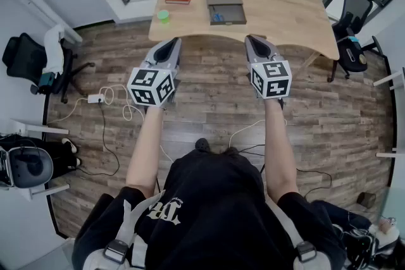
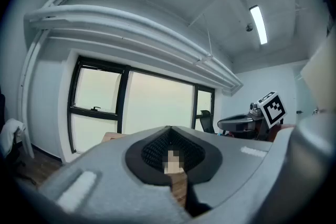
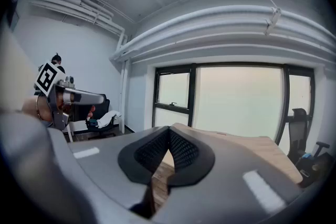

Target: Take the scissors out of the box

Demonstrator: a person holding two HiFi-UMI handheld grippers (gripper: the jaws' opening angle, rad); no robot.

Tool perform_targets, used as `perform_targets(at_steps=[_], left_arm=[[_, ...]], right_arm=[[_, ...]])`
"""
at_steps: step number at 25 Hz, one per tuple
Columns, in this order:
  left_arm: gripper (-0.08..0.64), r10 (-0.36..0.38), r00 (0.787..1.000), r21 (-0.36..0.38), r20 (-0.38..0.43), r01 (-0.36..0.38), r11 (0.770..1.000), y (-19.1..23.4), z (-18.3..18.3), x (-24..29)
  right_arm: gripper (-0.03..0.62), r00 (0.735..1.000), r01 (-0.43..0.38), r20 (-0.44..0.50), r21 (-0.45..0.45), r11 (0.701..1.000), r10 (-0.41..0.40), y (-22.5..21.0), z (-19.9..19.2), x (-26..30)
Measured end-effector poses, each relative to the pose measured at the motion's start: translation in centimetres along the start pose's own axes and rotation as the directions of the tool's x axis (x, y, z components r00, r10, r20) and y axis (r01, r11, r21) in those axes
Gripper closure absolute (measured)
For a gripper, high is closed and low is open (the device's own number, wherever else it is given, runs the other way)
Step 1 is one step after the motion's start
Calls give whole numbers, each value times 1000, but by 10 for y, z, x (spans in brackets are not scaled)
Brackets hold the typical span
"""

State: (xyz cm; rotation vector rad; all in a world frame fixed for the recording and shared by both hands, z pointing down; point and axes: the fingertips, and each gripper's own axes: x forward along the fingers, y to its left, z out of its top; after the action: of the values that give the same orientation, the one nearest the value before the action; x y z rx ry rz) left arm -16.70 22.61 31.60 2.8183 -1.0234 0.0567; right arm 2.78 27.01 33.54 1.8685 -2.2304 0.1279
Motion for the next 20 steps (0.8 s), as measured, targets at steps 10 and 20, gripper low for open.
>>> perform_targets(at_steps=[10, 20], left_arm=[[560, -20, 999, -3, -25, 20, 1000, 11, -13, 5], [560, 31, 999, -10, -40, -31, 999, 18, -24, 53]], right_arm=[[588, 999, 24, -21, 26, 999, -24, 1, -14, 8], [588, 999, -25, -35, 48, 999, 26, -49, -31, 51]])
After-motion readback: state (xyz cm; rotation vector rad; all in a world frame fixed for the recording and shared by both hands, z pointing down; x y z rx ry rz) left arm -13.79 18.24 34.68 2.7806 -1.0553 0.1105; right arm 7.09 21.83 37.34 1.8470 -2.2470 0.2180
